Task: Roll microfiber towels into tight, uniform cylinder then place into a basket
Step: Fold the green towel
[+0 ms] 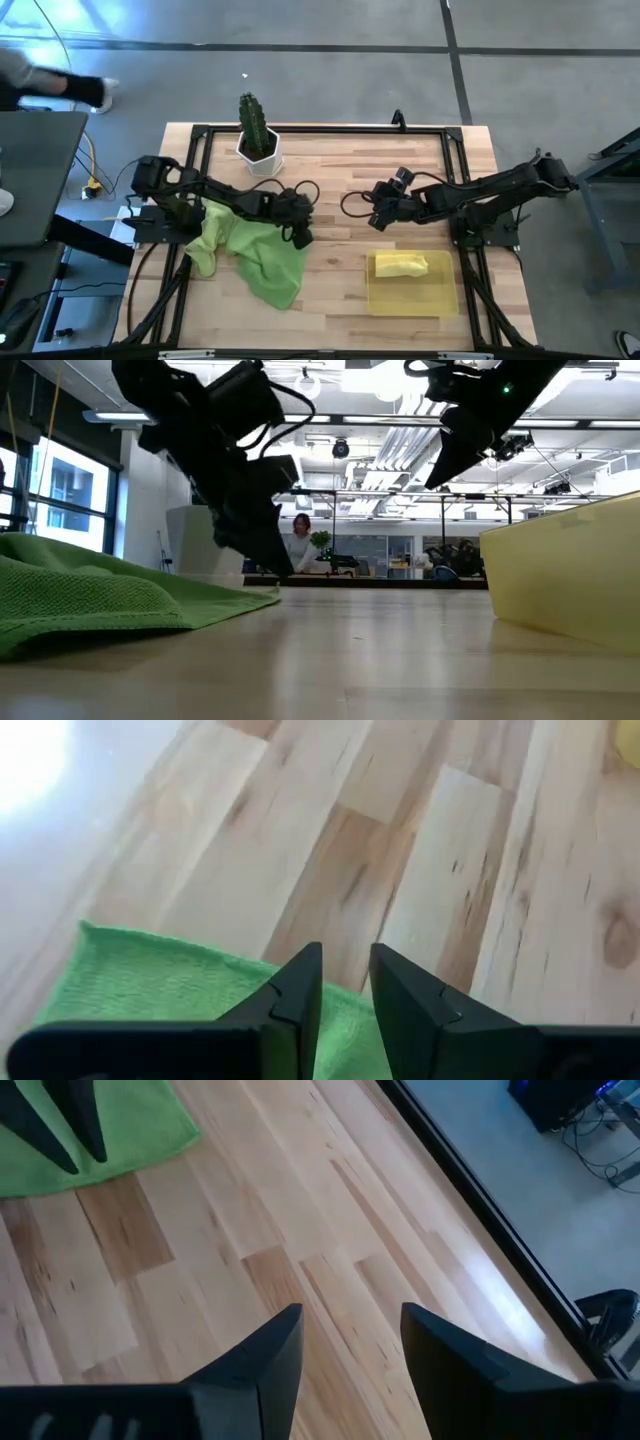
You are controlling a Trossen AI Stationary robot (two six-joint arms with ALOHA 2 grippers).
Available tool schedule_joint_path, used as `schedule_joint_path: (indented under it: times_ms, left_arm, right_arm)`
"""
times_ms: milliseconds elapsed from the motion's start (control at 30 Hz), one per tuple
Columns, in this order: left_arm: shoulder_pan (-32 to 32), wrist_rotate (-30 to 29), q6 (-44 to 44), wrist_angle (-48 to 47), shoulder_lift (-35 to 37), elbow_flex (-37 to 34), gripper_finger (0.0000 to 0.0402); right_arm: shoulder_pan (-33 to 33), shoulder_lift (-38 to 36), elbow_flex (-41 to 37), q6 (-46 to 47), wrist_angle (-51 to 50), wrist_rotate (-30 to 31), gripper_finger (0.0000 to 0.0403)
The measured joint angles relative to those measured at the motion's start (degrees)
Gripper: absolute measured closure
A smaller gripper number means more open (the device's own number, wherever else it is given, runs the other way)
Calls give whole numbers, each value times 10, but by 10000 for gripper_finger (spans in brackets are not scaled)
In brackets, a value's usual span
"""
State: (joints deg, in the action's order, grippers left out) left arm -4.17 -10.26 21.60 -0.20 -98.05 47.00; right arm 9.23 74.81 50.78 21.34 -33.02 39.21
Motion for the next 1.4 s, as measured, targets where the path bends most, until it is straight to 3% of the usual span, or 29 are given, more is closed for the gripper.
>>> schedule_joint_path:
  times_ms: [167, 367, 467, 667, 767, 1100, 1400]
  left_arm:
    - [7, -2, 25, -93, 47, 25, 323]
    - [47, 23, 187, -303, 80, 42, 323]
    - [81, 54, 249, -351, 83, 41, 323]
    - [153, 53, 316, -357, 79, 23, 323]
    - [173, 52, 345, -356, 79, 8, 323]
    - [174, 43, 406, -350, 72, -38, 323]
    - [169, -10, 319, -285, 60, -41, 323]
  right_arm:
    - [-8, 5, 0, -17, 35, -12, 242]
    - [-37, 50, 0, -106, 146, -45, 242]
    - [-63, 95, 0, -179, 246, -115, 242]
    - [-113, 217, 6, -289, 488, -310, 242]
    - [-126, 284, 28, -316, 558, -359, 242]
    - [-142, 436, 173, -398, 497, -375, 242]
    - [-175, 484, 238, -409, 410, -414, 242]
